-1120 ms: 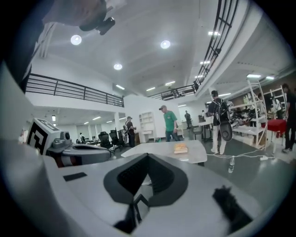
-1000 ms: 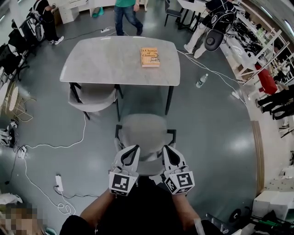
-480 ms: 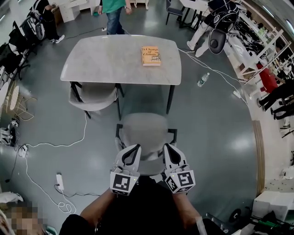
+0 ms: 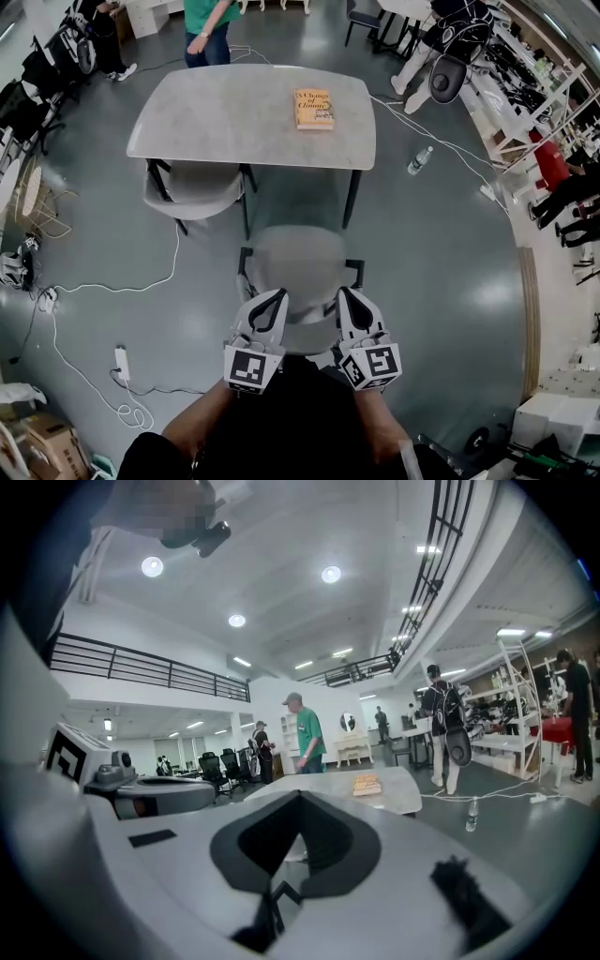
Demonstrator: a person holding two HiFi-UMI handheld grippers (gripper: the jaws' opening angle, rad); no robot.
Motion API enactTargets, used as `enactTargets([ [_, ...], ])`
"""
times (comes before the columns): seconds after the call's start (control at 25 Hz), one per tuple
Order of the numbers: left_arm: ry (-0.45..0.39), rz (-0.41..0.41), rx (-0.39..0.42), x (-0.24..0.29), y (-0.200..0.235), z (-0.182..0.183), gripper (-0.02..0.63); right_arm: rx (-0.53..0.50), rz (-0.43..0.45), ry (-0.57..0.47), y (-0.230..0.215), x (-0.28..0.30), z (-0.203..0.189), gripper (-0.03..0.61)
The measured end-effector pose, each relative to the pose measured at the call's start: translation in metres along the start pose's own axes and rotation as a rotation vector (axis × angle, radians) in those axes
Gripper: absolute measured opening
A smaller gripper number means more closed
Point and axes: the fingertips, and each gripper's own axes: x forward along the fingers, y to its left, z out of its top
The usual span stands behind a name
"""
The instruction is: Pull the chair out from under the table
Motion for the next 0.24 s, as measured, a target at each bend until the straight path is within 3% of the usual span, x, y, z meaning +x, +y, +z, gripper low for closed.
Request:
enactTargets([
  [0.24,0.004,-0.003,-0.002,-0.001,-0.0012,0.0017,0.008,0.005,0.003,0.003,0.0016,-0.0021,0.002,0.014],
])
